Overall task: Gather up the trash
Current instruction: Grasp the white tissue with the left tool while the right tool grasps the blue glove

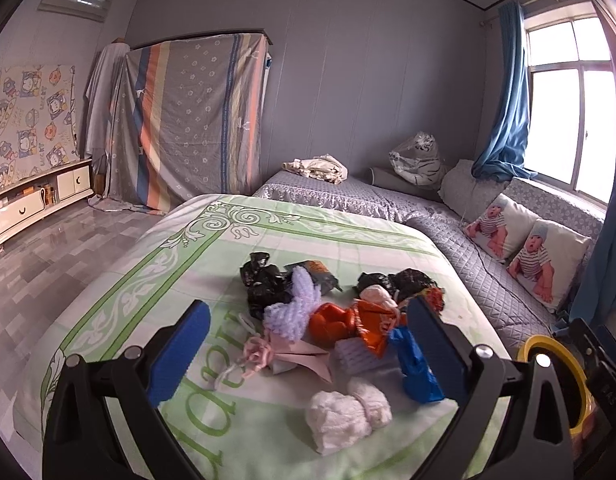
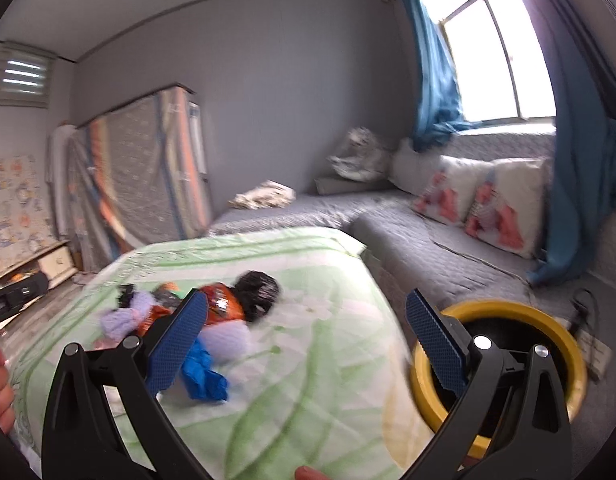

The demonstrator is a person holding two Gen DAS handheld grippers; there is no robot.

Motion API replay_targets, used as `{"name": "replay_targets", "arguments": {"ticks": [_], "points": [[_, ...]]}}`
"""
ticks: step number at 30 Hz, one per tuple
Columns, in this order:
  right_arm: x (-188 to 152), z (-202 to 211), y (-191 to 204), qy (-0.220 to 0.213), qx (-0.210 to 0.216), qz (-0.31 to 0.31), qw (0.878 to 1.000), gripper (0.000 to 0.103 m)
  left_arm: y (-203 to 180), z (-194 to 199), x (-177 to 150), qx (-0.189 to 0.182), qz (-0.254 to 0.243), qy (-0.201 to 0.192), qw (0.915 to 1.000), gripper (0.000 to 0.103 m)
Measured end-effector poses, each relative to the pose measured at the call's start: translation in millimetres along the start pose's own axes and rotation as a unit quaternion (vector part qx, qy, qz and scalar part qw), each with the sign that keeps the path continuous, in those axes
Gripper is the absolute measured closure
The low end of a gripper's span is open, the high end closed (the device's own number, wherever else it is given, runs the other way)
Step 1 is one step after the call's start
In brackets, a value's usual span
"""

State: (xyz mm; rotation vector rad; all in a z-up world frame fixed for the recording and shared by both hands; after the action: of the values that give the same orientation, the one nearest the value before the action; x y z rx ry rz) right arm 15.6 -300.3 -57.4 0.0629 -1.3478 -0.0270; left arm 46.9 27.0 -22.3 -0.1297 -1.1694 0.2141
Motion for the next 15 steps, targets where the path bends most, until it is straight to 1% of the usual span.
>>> {"name": "replay_targets", "arguments": {"ticks": [3, 5, 6, 8, 10, 12, 14, 15], "points": [[-1.1, -13.9, 6.2, 0.012, 0.056, 0.001, 0.998, 0.008, 17.1, -14.0, 4.6, -0.010, 0.009, 0.016, 0.9998, 0.008], [-4.0, -26.1, 13.2, 0.026, 0.071, 0.014, 0.997, 0.008, 29.6, -24.7, 6.5, -0.016, 0.024, 0.029, 0.9992, 0.008], [-7.4, -35.4, 20.7, 0.038, 0.077, 0.034, 0.996, 0.008, 36.7, -30.1, 7.3, -0.021, 0.034, 0.031, 0.9987, 0.008], [-13.2, -49.3, 31.4, 0.054, 0.093, 0.063, 0.992, 0.008, 45.9, -40.4, 7.5, -0.017, 0.036, 0.036, 0.9986, 0.008], [-19.7, -63.0, 48.4, 0.073, 0.116, 0.108, 0.985, 0.008, 51.0, -51.5, 7.0, -0.009, 0.026, 0.042, 0.9987, 0.008], [-24.9, -77.3, 60.2, 0.096, 0.140, 0.138, 0.976, 0.008, 54.6, -63.1, 6.1, -0.004, 0.025, 0.058, 0.9980, 0.008], [-28.6, -91.1, 69.0, 0.124, 0.162, 0.155, 0.967, 0.008, 58.7, -73.4, 1.7, -0.018, 0.029, 0.078, 0.9964, 0.008], [-30.9, -98.8, 74.4, 0.143, 0.175, 0.163, 0.960, 0.008, 59.9, -74.0, -1.3, -0.021, 0.026, 0.083, 0.9959, 0.008]]}}
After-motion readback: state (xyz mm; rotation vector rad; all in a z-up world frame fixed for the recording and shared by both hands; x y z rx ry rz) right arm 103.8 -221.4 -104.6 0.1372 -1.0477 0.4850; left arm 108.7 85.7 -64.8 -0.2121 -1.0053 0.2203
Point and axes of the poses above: each gripper's, at about its wrist camera, not at the fingertips, and z roughly against the way its jaws point, y to its left, x to its top, the point moved 2 cm from there along -z, roughly the way its jaws point, and after that the axes turned 4 degrees about z, right-handed, at the moved point
